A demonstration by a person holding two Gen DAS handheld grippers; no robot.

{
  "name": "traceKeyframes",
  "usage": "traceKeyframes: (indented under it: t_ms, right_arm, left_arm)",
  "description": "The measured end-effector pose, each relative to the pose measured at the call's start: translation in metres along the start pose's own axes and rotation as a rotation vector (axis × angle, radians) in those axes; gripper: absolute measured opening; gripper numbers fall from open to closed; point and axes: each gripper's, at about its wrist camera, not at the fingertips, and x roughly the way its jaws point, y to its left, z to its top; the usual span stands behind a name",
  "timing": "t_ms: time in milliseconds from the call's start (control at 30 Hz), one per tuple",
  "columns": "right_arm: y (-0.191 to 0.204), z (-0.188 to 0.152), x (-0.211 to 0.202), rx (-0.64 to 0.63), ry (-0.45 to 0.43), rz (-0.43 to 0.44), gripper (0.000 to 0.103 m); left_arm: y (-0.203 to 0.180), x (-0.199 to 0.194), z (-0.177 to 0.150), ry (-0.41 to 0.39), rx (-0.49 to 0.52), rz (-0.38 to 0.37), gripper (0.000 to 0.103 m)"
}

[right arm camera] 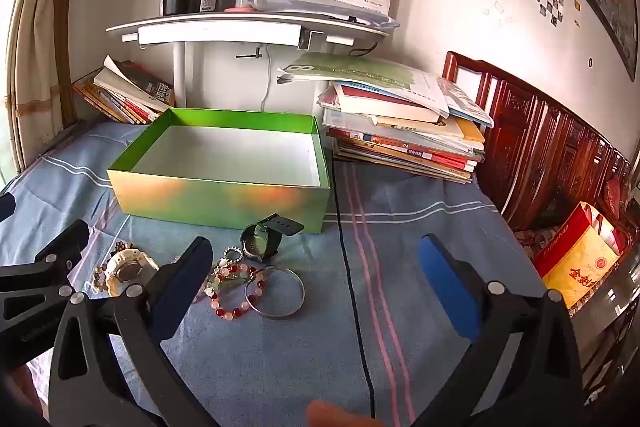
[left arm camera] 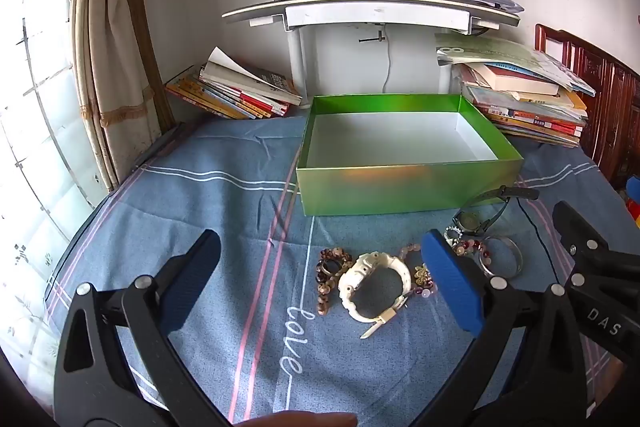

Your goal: Organize jewelry

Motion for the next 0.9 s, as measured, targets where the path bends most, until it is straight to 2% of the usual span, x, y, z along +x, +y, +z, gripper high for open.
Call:
traceKeyframes:
  t_ms: [900]
  right_arm:
    - [-0.0001,-0.0018,0.0023,0.002,0.008,0.004,0.101]
  left_arm:
    - [-0.0001,0.0008,0.0001,0.009,-0.001,-0.002,0.099]
